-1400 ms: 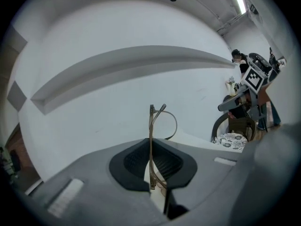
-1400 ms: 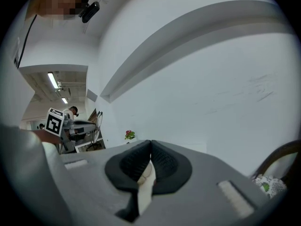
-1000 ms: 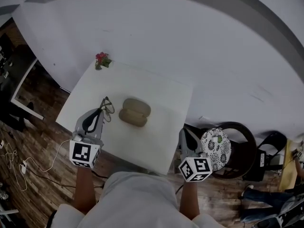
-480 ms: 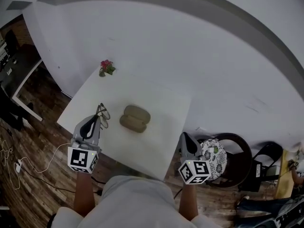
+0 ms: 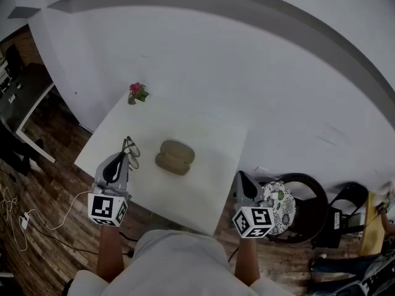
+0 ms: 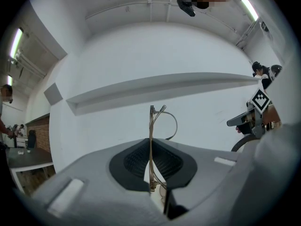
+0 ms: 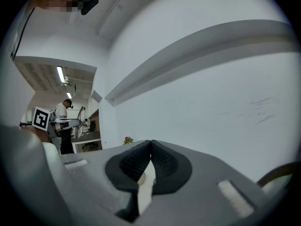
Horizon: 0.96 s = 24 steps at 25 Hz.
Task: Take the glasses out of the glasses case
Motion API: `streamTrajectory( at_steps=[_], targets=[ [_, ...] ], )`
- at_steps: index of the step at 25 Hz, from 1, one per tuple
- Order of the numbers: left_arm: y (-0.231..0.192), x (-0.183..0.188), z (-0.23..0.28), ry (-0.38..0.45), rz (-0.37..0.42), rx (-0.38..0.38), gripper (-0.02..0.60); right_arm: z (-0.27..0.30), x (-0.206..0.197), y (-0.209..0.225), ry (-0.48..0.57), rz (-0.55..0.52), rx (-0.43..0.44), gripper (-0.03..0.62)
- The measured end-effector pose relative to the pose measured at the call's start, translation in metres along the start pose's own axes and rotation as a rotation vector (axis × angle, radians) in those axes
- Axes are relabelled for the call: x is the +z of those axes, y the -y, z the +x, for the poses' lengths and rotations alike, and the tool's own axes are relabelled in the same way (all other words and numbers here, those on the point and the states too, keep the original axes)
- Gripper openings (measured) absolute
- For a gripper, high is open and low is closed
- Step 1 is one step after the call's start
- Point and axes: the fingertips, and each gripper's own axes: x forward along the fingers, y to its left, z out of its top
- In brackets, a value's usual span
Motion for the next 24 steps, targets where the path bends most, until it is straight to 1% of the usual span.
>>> streamTrajectory(
  at_steps=[13, 24],
  targets=[
    [-0.0003, -0.0037, 0.0012, -0.004, -0.002, -0.015, 0.021, 0.0004, -0.0003, 0.0029, -0.001, 0.001, -0.005, 0.003],
    [-0.0078, -0.0022, -0.0003, 0.004, -0.031, -0.008, 0.021, 0.0048, 0.0052, 0.0021, 0.005, -0.006, 0.003, 0.003]
  ],
)
